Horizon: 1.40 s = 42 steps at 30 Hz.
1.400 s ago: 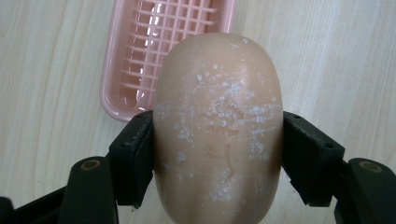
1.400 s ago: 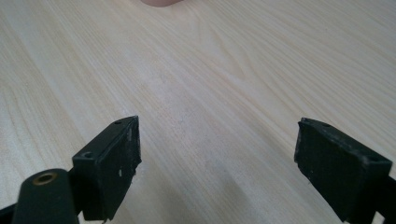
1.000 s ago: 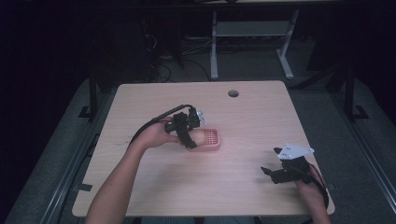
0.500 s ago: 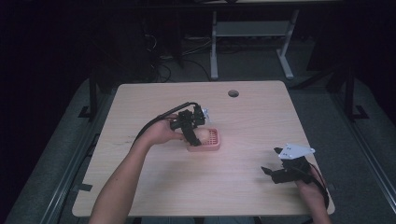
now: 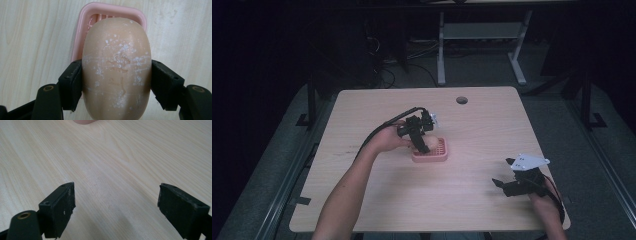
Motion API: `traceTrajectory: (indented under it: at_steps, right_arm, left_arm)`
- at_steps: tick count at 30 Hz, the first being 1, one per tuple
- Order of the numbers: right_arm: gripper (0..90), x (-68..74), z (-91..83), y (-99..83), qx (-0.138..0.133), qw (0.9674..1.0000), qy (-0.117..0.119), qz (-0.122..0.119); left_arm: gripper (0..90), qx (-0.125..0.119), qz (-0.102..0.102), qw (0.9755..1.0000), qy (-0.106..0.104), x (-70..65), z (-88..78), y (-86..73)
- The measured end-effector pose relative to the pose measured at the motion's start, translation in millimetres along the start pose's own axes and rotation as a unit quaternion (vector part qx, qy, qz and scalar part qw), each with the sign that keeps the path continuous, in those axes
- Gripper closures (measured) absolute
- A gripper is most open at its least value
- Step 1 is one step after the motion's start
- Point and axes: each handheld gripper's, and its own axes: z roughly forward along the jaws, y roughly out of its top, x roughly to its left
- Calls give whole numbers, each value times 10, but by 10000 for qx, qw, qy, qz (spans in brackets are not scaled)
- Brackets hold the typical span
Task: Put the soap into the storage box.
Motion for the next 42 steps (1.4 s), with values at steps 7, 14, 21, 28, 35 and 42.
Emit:
traceTrajectory:
  at_steps: [7, 14, 21, 28, 35, 42]
  right_arm:
    - [140, -1, -2, -3, 12, 10000, 4, 17]
    - [140, -5, -9, -7, -5, 10000, -8, 17]
    - [140, -6, -13, -7, -15, 10000, -9, 23]
    - [140, -9, -13, -8, -17, 10000, -16, 10]
    - [140, -15, -16, -11, -24, 10000, -20, 4]
    - [140, -10, -14, -8, -21, 10000, -7, 6]
  left_arm:
    - [322, -18, -38, 10000, 1, 33, 86, 19]
    - [322, 5, -51, 10000, -5, 60, 169, 61]
    - [321, 27, -25, 10000, 9, 63, 229, 89]
    - [321, 93, 5, 9999, -37, 61, 287, 110]
    - [321, 95, -6, 9999, -32, 70, 294, 107]
    - [320, 131, -23, 9999, -54, 80, 306, 99]
